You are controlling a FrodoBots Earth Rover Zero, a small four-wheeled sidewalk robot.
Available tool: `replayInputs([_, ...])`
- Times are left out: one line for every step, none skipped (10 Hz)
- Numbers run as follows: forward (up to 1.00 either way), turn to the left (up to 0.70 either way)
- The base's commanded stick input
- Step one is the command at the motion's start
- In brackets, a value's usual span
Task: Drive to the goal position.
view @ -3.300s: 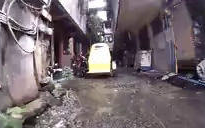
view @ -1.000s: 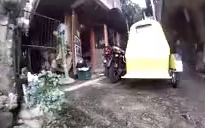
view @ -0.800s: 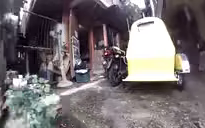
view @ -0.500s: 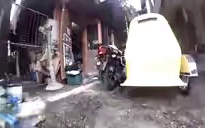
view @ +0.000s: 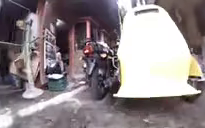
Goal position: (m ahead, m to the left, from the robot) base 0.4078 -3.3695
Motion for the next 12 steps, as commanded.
replayInputs([0.0,-0.45])
replayInputs([0.0,-0.45])
replayInputs([0.0,-0.45])
replayInputs([0.0,-0.45])
replayInputs([0.0,-0.45])
replayInputs([0.0,-0.45])
replayInputs([0.0,-0.45])
replayInputs([0.0,-0.45])
replayInputs([0.0,-0.45])
replayInputs([0.0,-0.45])
replayInputs([0.0,-0.45])
replayInputs([0.0,-0.45])
